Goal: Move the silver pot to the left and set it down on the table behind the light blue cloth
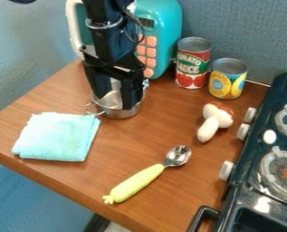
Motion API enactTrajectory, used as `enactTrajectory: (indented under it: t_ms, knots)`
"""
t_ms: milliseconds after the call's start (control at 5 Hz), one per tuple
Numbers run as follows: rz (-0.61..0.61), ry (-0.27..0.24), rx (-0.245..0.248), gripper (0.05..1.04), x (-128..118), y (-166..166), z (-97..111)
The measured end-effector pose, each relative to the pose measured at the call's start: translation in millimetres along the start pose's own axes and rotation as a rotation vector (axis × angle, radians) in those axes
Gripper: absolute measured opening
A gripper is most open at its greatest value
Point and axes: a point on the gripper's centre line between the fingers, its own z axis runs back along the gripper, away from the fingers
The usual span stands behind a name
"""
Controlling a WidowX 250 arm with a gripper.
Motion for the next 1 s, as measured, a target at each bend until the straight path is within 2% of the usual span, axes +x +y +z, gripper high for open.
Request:
enactTrajectory:
  t_ms: [200,400,600,1000]
  knots:
    - [0.001,0.024,-0.003,1.001,-2.1,-0.1,-7.3]
    - [-0.005,0.056,0.069,1.001,13.3,6.3,-27.0]
    - [-0.067,0.029,0.094,1.001,34.9,-1.4,-31.0]
    - [-0.07,0.145,0.096,1.001,55.1,4.1,-58.8]
